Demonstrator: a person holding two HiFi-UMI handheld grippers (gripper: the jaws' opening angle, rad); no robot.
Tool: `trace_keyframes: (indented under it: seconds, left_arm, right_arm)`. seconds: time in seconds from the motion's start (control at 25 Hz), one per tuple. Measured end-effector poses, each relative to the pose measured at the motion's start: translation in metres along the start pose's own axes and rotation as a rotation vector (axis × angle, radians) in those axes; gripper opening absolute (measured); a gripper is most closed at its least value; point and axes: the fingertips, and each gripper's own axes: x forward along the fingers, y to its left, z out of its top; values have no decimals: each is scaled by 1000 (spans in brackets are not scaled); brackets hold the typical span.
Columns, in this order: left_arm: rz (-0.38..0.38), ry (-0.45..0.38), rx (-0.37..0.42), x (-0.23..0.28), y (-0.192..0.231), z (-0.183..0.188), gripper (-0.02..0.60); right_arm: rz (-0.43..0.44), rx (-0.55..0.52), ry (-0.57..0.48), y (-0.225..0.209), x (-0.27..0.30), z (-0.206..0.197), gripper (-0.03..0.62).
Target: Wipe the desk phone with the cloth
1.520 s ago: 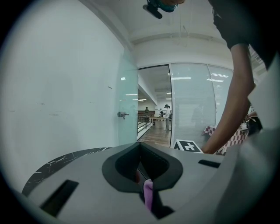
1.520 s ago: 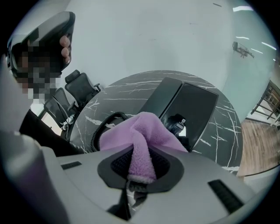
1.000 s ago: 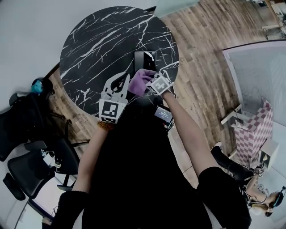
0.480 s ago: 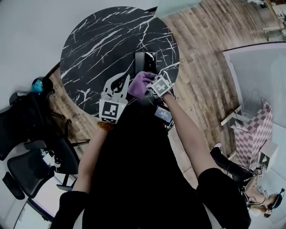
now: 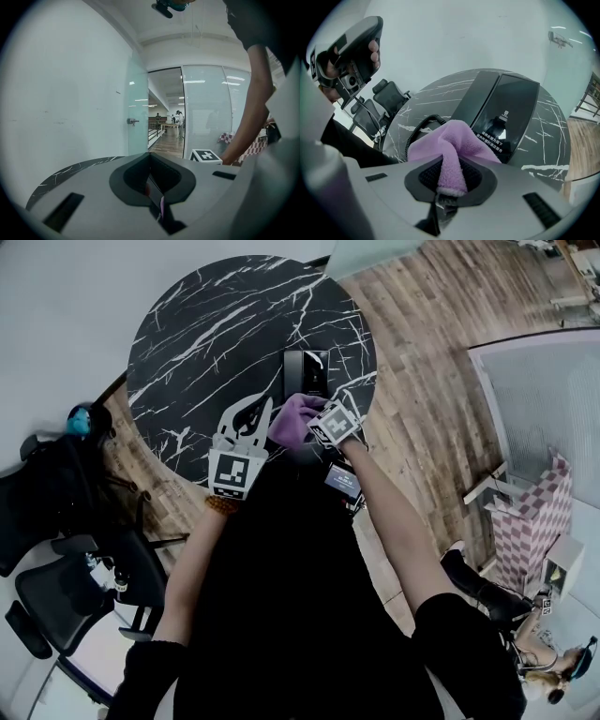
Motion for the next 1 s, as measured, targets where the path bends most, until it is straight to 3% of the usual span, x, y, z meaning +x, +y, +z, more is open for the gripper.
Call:
trace_keyframes:
  seconds: [0.28, 0.44, 0.6, 0.8, 1.0]
  left_arm:
    - [-1, 0, 0, -1, -1, -1, 14]
    - [4, -7, -4, -3, 1, 2, 14]
    - [7, -12, -1, -4, 3, 4, 12]
    - [8, -11, -9, -4, 4, 1, 12]
    - [-1, -8, -15, -4, 0, -1, 14]
  right_arm:
    - [12, 23, 14, 4, 1, -4, 58]
    - [164, 174, 46, 23, 3, -12, 58]
    - [186, 137, -28, 27, -15, 4, 58]
    - [144, 82, -198, 5, -52, 47, 58]
    - [-9, 62, -380, -44, -87, 100, 58]
